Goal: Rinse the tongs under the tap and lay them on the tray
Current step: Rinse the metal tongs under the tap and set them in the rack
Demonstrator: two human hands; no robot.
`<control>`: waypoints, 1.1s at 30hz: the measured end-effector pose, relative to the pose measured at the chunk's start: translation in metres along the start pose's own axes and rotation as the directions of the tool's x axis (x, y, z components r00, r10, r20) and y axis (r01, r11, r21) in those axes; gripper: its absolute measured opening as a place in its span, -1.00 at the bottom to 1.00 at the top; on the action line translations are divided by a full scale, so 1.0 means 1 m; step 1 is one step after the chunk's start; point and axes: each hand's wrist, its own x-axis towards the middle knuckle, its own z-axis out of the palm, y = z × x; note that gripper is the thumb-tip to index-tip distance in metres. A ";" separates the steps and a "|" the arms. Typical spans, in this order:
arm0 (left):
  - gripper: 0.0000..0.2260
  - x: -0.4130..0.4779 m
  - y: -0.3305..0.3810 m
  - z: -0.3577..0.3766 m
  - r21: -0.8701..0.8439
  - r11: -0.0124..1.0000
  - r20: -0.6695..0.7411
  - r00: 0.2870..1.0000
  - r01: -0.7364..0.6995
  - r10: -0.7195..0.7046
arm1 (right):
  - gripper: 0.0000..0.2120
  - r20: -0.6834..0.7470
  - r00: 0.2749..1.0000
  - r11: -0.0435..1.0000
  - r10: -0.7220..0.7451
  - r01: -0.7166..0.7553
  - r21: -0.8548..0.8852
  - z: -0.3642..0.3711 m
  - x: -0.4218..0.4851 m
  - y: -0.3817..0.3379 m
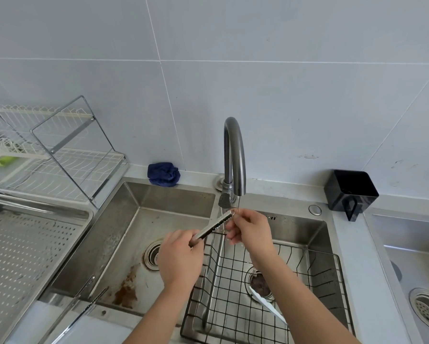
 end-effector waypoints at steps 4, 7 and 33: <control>-0.86 0.001 -0.001 0.001 0.005 0.999 -0.039 0.998 -0.041 0.041 | -0.87 0.029 1.000 0.997 -0.001 -0.001 0.073 0.003 0.000 -0.003; -0.77 0.002 -0.008 0.004 0.035 0.995 -0.060 0.994 -0.094 0.096 | -0.82 -0.020 1.000 0.999 -0.001 0.002 0.052 0.003 0.003 -0.004; -0.75 -0.003 -0.014 0.000 0.042 0.991 0.034 0.992 -0.124 0.122 | -0.73 -0.068 0.998 0.994 -0.002 -0.005 -0.111 -0.005 -0.005 0.023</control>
